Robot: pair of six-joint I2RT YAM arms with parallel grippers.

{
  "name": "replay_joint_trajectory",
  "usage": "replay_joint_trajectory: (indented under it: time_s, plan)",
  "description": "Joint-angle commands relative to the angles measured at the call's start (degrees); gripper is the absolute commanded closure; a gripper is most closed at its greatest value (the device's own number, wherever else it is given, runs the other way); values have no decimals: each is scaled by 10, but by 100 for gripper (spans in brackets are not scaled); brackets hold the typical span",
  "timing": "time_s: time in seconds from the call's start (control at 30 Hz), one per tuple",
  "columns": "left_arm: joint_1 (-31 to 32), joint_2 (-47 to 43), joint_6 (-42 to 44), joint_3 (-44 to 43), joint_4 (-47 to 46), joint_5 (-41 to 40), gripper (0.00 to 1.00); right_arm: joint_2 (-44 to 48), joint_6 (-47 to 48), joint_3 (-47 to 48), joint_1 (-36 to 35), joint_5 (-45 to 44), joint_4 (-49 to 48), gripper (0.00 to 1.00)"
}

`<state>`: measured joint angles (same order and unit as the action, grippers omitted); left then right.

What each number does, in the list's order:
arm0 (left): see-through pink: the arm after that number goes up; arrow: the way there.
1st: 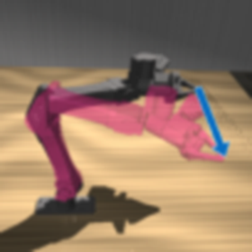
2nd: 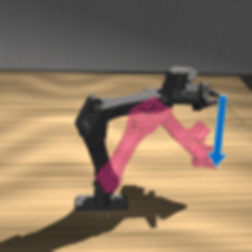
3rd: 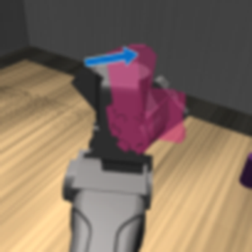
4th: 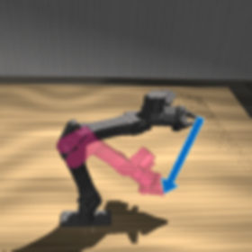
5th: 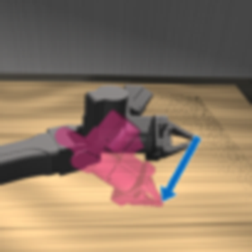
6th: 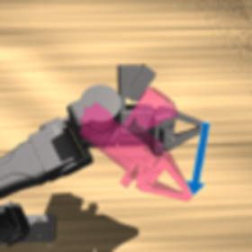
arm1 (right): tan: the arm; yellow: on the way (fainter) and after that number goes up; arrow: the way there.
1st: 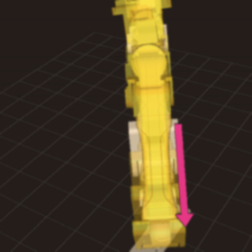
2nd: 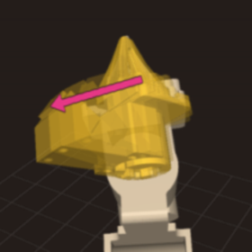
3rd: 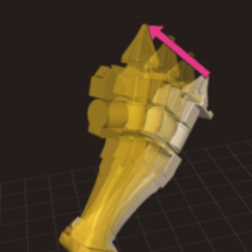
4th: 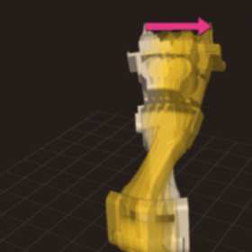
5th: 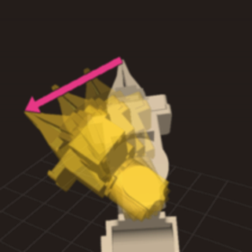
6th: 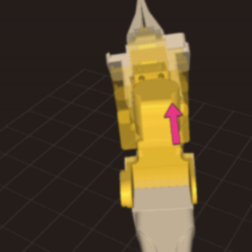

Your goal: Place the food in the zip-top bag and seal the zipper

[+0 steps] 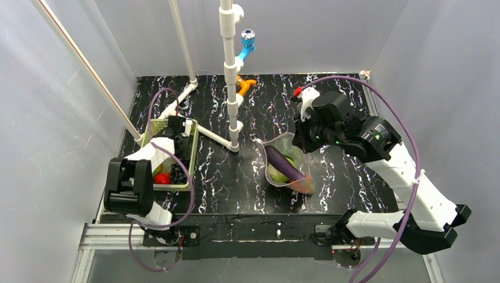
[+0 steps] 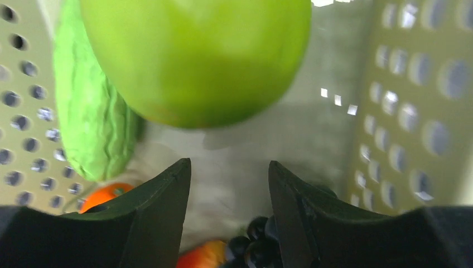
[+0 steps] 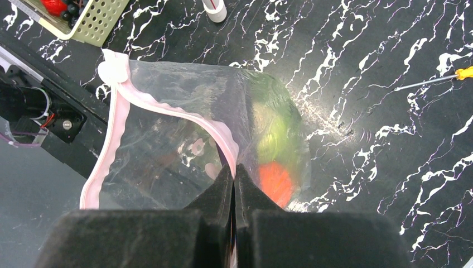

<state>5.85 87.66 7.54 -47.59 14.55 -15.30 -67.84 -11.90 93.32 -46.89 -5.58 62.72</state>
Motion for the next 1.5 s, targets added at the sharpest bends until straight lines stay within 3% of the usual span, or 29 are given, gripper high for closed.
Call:
replay_joint_trajectory:
  time_s: [0.0, 0.1, 0.27, 0.43, 0.57, 0.77, 1.17, 1.47]
  plan:
    - [1, -83, -78, 22, 77, 150, 47, 24, 0, 11, 2, 2, -29, 99]
    - [1, -131, -113, 41, 78, 217, 46, 27, 3, 8, 2, 4, -30, 99]
    - [4, -218, -133, 61, 87, 244, 44, 35, 1, -2, 2, 11, -36, 99]
    - [4, -276, -82, 46, 97, 134, 36, 41, -2, -11, 2, 18, -41, 99]
    - [3, -221, 16, 20, 87, -20, 31, 41, -2, -8, 2, 25, -40, 99]
    - [2, -139, 82, -7, 23, -82, 26, 37, -4, 3, 2, 34, -31, 99]
    - [-5, -54, 155, 29, -107, -110, 25, 25, -9, 16, 2, 39, -19, 99]
    - [-13, 11, 148, 44, -141, -119, 38, 9, -13, 42, 2, 42, -10, 99]
